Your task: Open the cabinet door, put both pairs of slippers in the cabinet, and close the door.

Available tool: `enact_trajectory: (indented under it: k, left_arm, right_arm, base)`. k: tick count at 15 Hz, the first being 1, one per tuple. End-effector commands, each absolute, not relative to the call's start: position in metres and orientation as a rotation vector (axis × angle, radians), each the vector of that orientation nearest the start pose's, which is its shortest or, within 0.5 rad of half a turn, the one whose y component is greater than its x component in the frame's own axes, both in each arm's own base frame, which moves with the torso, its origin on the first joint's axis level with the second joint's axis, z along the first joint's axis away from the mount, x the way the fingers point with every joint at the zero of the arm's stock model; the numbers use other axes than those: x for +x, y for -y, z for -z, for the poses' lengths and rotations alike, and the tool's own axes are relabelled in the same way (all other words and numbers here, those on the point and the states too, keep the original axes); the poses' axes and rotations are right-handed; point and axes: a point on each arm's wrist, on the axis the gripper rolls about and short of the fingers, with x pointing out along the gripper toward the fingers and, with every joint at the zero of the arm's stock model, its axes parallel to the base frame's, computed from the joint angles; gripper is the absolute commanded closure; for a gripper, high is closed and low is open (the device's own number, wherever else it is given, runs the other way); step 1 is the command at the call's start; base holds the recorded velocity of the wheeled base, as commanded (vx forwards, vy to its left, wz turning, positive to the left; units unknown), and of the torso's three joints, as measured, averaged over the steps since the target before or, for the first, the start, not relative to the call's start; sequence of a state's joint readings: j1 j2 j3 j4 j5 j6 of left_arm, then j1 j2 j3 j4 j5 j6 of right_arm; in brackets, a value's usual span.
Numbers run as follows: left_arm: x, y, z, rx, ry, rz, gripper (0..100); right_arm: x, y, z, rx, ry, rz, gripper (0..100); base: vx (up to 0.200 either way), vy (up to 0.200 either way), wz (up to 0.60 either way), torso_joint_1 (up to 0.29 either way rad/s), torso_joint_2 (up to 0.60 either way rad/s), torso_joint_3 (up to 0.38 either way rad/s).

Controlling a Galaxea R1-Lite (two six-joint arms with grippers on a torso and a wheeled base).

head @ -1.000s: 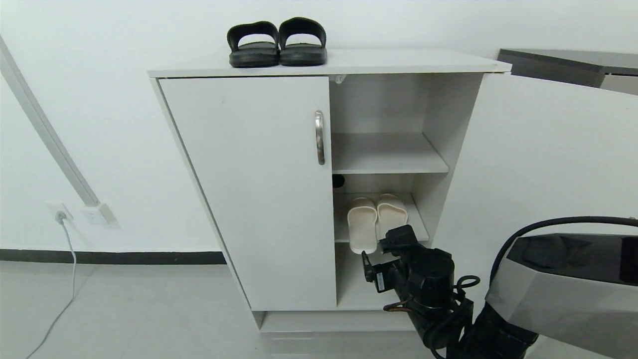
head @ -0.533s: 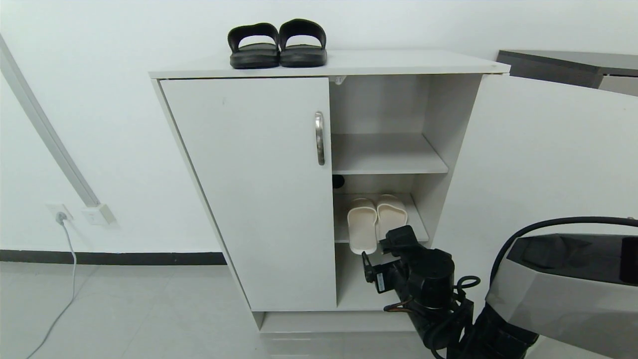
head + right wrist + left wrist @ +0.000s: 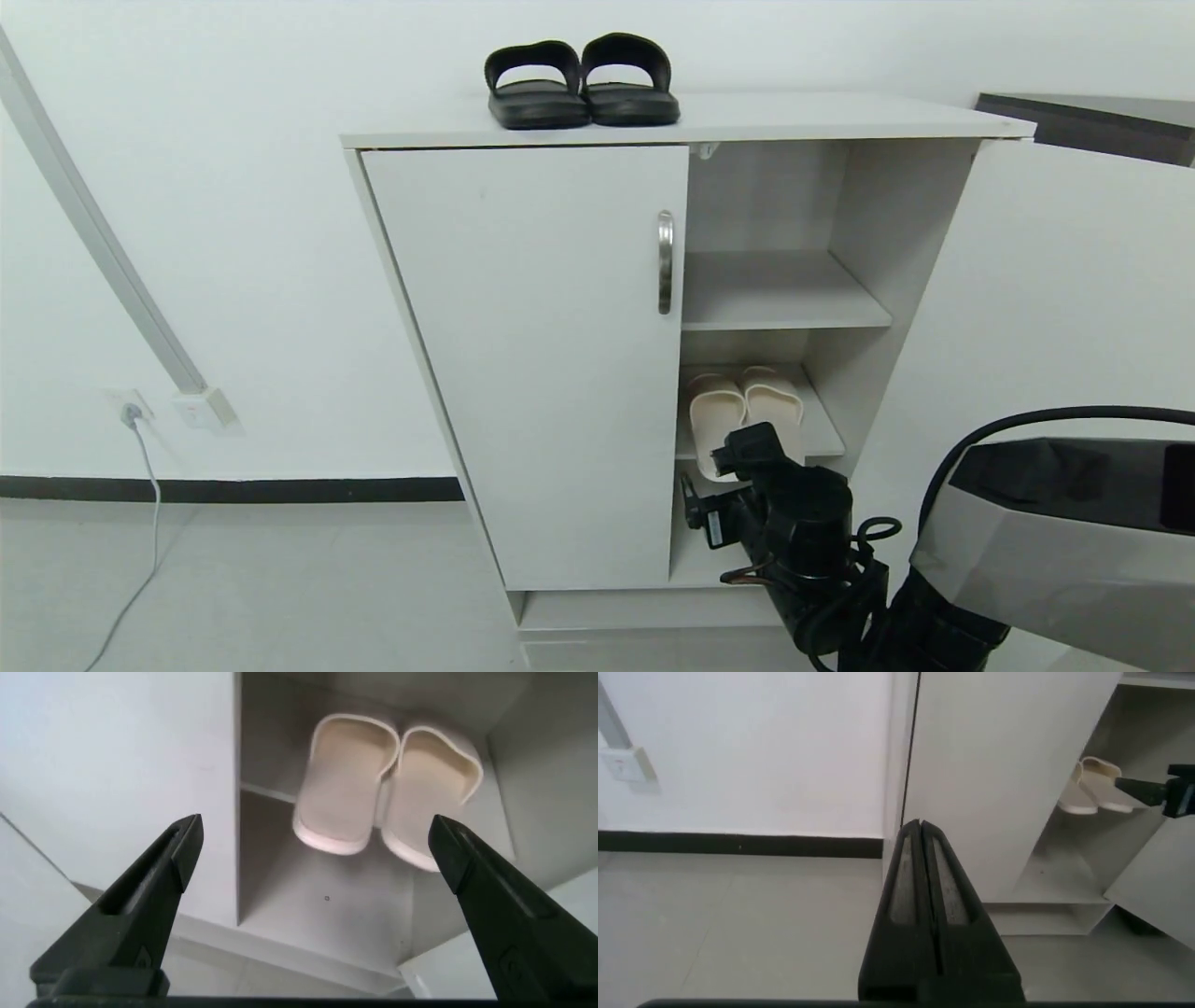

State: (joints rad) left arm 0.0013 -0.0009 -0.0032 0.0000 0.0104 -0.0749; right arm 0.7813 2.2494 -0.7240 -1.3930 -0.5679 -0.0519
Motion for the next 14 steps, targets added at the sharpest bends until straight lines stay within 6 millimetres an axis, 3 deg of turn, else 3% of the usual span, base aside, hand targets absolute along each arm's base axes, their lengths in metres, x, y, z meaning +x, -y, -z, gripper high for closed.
enact_trajectory:
  k: [1,6,14]
  left_arm:
    - [-0.023,-0.0002,-0.0763,-0.075,0.004,-0.012,100]
    - [-0.023,-0.0002,-0.0763,-0.078,0.004,-0.014,100]
    - [-0.023,-0.0002,-0.0763,-0.077,0.004,-0.014,100]
  right_arm:
    - [0.2706,-0.2519,-0.0489,-0.135,-0.099,-0.217,0]
    - [0.2696,-0.2525,-0.0472,-0.138,-0.104,-0.22,0]
    - [0.2664,-0.2501,-0.0447,-0.125,-0.086,-0.251,0]
  base:
    - [0.0,0.2,0.0,-0.002,0.0,0.007]
    - [0.0,0.2,0.0,0.002,0.0,0.002]
    - [0.0,0.0,0.0,0.0,0.0,0.0]
